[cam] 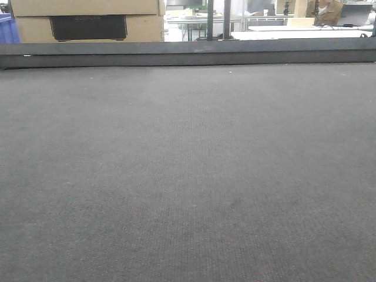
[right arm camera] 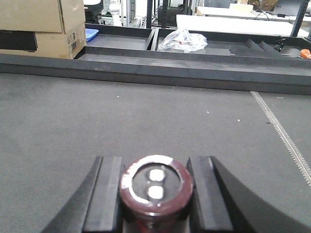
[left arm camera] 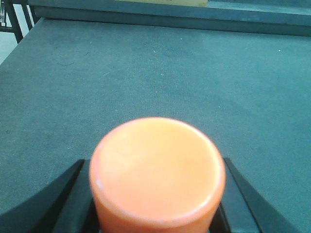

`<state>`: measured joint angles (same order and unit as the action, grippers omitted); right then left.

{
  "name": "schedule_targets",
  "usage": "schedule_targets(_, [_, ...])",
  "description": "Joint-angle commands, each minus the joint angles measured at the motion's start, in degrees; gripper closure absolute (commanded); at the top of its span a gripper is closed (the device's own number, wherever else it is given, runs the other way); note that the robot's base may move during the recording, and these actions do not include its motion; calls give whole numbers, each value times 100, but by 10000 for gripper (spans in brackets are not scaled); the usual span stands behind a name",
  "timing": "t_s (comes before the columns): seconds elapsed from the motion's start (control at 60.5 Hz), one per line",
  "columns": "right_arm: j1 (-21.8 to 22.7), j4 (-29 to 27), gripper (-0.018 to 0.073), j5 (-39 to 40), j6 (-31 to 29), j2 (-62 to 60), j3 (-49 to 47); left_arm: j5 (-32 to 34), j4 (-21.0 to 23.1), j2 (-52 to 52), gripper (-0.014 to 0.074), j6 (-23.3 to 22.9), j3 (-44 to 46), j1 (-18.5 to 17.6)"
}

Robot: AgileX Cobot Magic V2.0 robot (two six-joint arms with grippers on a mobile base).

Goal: Place cylindrical capacitor in blue bin on shelf
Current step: 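Lift both held cylinders off the table surface, then drive to the shelf of blue bins holding both cylinders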

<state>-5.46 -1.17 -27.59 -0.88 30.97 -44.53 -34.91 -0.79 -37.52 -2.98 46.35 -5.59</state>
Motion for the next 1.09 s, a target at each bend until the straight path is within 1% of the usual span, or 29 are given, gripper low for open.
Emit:
schedule_targets(0.0, [-1,53,708,149,-14,-32,-63,157,-4,32,707,-3,2,-125])
schedule_targets(0.083, [-1,53,708,149,-14,-32,-63,157,-4,32,707,-3,2,-273])
schedule_targets(0.165, [-1,53,708,149,-14,-32,-63,157,-4,32,707,-3,2,-343])
schedule_targets(1.075, [-1,53,708,149,-14,-32,-63,157,-4,32,707,-3,2,-343])
